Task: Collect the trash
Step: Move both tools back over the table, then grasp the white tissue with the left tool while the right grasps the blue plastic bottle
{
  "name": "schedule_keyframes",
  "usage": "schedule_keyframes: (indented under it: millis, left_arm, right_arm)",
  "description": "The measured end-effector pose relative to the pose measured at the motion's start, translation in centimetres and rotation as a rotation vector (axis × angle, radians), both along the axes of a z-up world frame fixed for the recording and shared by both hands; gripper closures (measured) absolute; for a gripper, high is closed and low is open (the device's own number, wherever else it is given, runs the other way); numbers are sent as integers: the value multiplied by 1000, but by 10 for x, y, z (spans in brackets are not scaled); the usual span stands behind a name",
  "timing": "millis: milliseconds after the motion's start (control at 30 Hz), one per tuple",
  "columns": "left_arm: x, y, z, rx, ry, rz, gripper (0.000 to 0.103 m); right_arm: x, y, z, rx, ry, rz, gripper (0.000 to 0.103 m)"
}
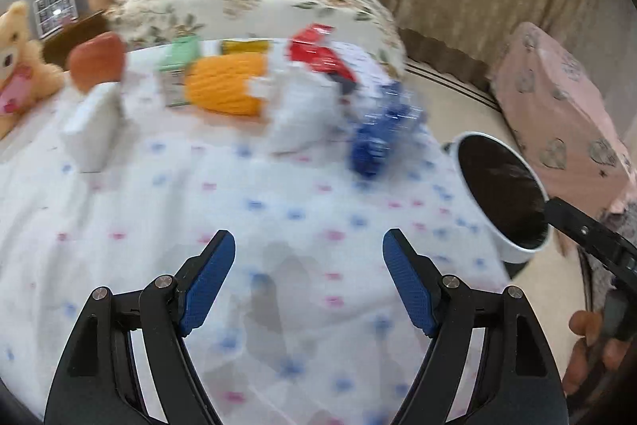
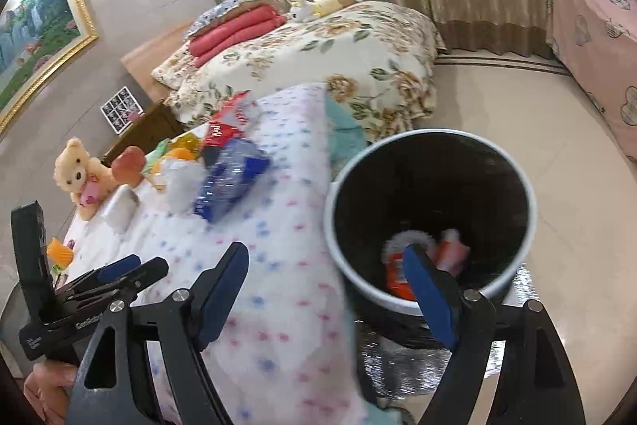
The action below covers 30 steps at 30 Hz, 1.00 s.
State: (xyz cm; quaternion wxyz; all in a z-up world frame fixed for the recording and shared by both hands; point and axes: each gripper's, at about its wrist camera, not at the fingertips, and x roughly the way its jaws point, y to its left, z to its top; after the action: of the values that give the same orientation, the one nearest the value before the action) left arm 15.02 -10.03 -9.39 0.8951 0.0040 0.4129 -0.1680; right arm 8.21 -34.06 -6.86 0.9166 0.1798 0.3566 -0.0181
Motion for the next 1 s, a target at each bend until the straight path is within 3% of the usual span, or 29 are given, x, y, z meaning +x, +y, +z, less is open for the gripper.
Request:
schedule_keyframes:
  millis: [67,300,800,900,1000]
  left_arm:
    - [4,13,-3,-1,5,16,25]
    - [29,39,-11,-49,42,37,25]
    - [94,9,-7,-120,71,-82,26]
    - [105,3,-13,-131,98,-103,43]
    - [111,1,-17,-149,117,-124,68]
  right_arm:
    - [12,13,-5,39,17,37,22]
    - [42,48,-10,10,18,90,23]
    - [123,48,-18,130,50,137,34]
    - [135,48,-27,150,76,150,49]
    - [139,49,-34,176,90,172,58]
